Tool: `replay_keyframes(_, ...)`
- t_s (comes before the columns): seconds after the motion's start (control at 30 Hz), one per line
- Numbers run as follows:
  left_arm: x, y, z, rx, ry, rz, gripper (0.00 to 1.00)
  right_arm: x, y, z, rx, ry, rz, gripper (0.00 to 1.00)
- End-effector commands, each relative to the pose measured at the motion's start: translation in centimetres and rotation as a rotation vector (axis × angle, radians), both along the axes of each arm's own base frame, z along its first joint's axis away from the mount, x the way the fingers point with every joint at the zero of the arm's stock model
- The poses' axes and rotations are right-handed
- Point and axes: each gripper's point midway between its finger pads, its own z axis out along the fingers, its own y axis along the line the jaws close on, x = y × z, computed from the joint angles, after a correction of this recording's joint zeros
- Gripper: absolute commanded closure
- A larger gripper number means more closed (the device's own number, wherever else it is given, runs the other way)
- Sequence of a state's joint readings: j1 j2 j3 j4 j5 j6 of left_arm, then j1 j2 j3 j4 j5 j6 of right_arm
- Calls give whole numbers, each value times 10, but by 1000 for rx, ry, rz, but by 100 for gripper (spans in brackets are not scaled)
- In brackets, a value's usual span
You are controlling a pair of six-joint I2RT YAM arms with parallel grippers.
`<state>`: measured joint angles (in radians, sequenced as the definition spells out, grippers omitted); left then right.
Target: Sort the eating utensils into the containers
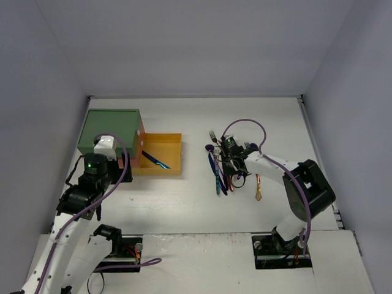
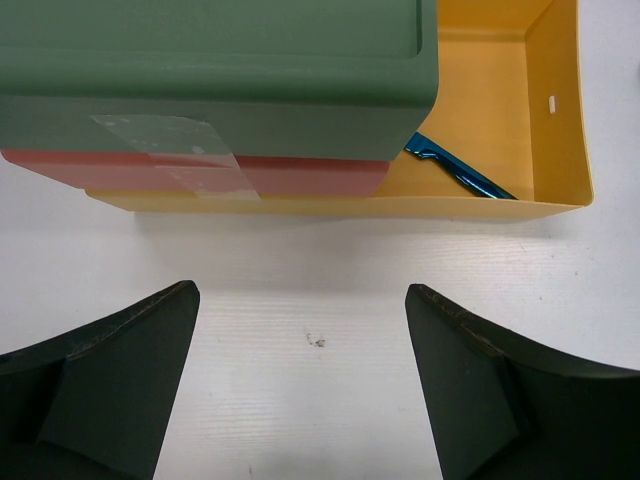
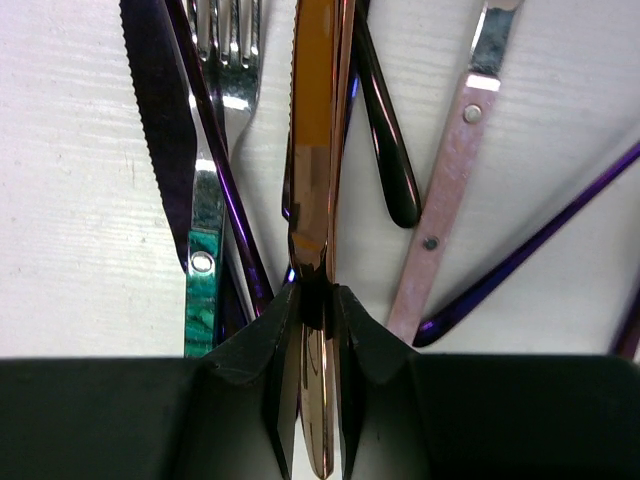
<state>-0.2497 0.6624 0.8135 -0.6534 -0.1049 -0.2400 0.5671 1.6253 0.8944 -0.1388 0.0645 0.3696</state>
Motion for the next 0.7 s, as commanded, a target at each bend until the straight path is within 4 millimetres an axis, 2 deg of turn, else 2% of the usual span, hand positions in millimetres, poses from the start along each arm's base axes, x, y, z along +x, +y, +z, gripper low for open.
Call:
replay_keyframes(0.0,10,-5,13,-25,-47,0,18,19,-1,60,25,-140,-22,100)
replay_keyframes(0.1,11,-5,12,-25,-44,1,18,22,1,81,49,-182,-17,100)
replay_keyframes(0.2,11,-5,12,-25,-45,0,18,24,5,91,68,-197,3,100)
replay_keyframes(0.4,11,-5,13,-25,-47,-1,18,31,28,117,150,-223,85,100)
replay_keyframes(0.5,10,-5,13,-26,-47,-3,18,36,58,137,196,-253,192,100)
replay_keyframes(0.6,10,-5,13,-25,-47,-2,18,49,99,175,242,-329,304,100)
replay_keyframes(0.67,10,-5,12,-25,-46,-2,18,51,131,177,248,-335,397,100)
